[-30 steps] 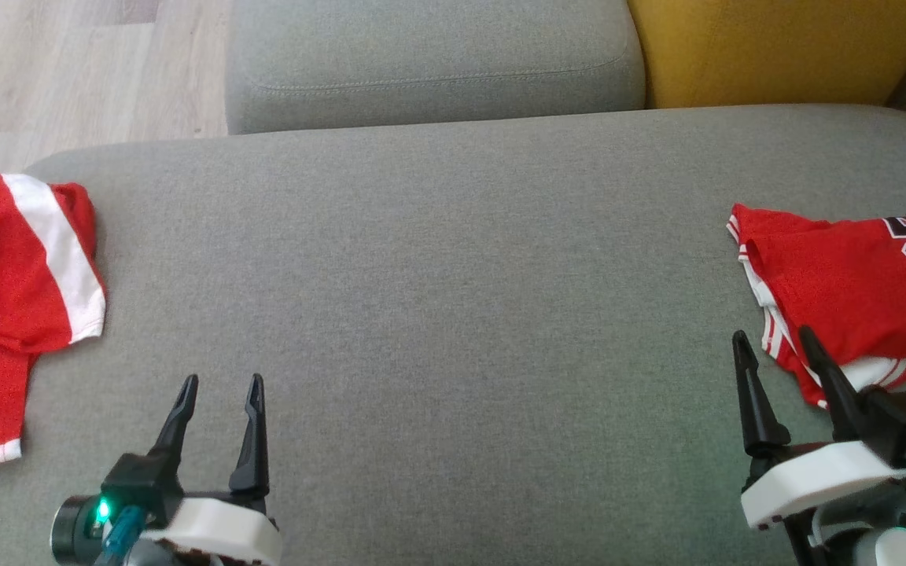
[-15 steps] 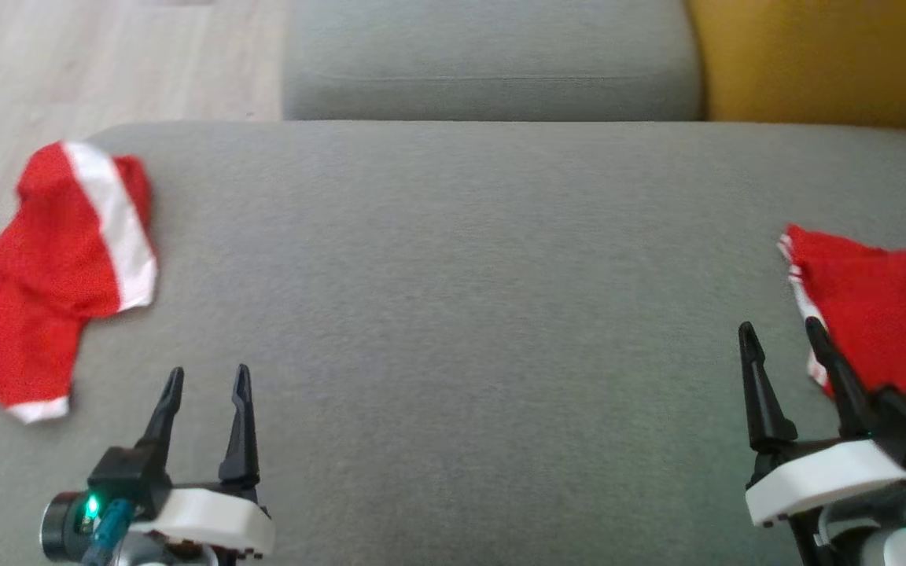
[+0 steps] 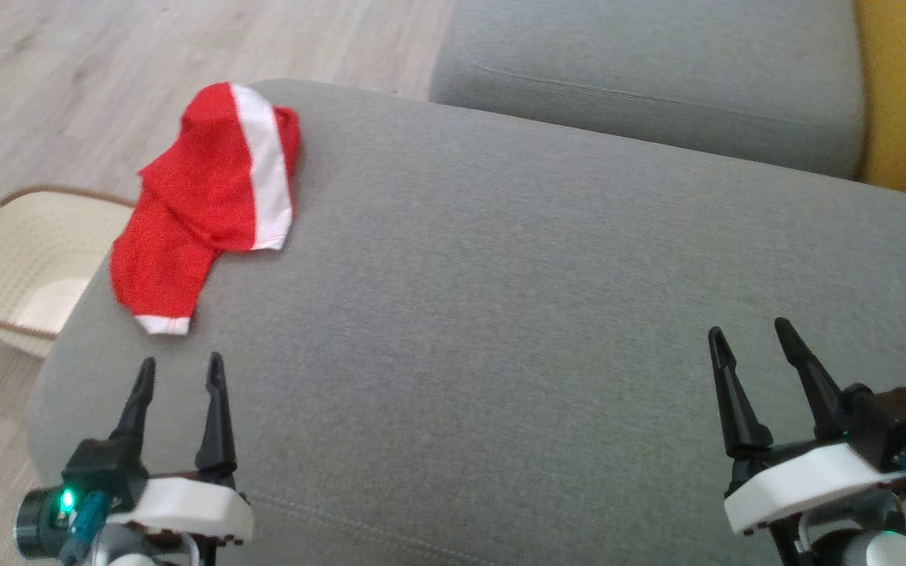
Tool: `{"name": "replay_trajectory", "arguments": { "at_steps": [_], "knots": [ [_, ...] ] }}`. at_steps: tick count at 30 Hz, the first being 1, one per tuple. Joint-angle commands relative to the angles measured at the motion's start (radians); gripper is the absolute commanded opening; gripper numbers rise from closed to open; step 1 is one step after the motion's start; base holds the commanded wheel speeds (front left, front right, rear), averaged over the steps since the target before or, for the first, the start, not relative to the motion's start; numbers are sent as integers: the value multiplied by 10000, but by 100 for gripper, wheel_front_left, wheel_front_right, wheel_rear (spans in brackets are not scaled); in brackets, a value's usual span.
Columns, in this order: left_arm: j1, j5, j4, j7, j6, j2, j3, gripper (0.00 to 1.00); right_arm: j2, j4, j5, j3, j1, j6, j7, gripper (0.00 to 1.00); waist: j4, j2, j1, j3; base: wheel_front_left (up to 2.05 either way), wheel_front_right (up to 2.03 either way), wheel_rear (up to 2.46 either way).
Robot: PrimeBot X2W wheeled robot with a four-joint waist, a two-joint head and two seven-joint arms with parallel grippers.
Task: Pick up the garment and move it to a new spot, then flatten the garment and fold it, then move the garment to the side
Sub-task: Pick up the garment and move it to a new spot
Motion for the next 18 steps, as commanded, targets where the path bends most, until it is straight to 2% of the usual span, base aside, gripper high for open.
{"name": "replay_trajectory", "arguments": {
  "at_steps": [1,9,18],
  "knots": [
    [-428,-9,-357,-120,22,173,412,100,-57,-428,-85,269,-359,67,25,100,309,0,0,10,0,0,0],
    [-319,57,-593,-122,138,143,402,100,-57,-418,-92,297,-455,67,46,100,581,0,0,50,0,0,0],
    [-633,-42,-441,-123,16,92,573,100,-57,-527,-78,320,-581,67,140,100,460,0,0,504,0,0,0]
  ]
}}
